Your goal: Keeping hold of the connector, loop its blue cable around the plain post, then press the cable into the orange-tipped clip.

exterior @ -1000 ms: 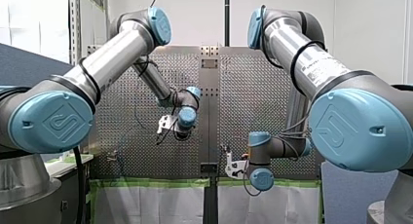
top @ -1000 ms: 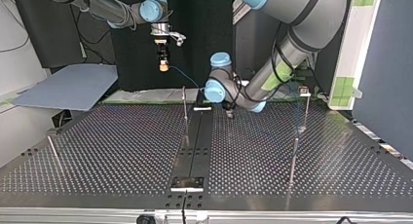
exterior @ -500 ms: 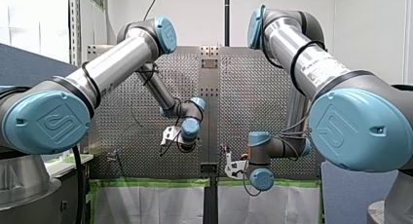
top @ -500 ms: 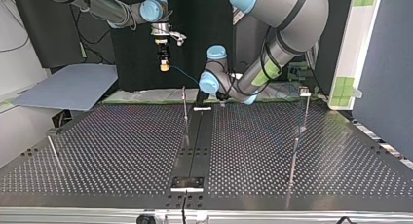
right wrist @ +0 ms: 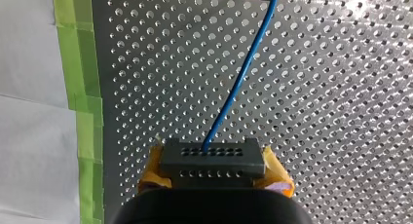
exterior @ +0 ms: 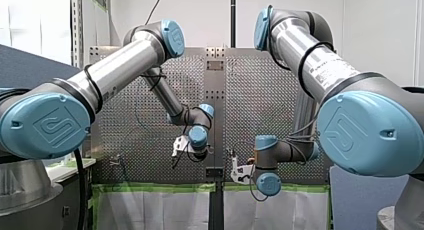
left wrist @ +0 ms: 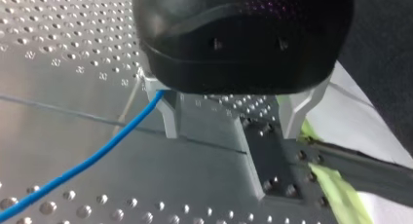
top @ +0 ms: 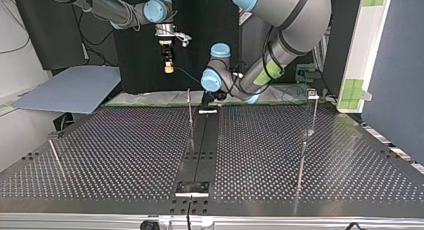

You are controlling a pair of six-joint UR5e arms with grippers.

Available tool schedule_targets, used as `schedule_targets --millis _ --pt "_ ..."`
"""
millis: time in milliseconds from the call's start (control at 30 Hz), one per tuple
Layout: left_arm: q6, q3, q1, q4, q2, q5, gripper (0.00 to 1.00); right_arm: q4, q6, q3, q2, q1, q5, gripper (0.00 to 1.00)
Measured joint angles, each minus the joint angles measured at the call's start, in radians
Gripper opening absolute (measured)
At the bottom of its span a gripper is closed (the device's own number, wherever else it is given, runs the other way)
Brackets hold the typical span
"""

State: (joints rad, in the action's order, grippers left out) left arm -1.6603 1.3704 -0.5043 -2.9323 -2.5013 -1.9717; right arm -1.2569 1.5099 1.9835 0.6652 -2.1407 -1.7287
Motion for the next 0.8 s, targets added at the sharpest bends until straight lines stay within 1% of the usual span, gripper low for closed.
schedule_targets --millis 167,333,500,633,800 --pt "-0.035 0.011 -0.002 0.008 0.000 0.023 1.00 0.011 -0.008 -0.006 0.000 0.000 0.004 0.00" --pt "-0.070 0.025 -0.002 0.037 0.000 0.065 1.00 0.022 -0.016 -0.008 0.000 0.000 0.005 0.00" --pt "-0.097 0.029 -0.003 0.049 0.000 0.095 1.00 0.023 -0.019 -0.008 0.000 0.000 0.007 0.00" --pt "-0.135 0.030 0.000 0.059 0.000 0.122 1.00 0.025 -0.021 -0.011 0.000 0.001 0.013 0.00" --pt "-0.181 0.030 0.001 0.067 -0.001 0.136 1.00 0.031 -0.026 -0.013 0.000 0.001 0.022 0.00"
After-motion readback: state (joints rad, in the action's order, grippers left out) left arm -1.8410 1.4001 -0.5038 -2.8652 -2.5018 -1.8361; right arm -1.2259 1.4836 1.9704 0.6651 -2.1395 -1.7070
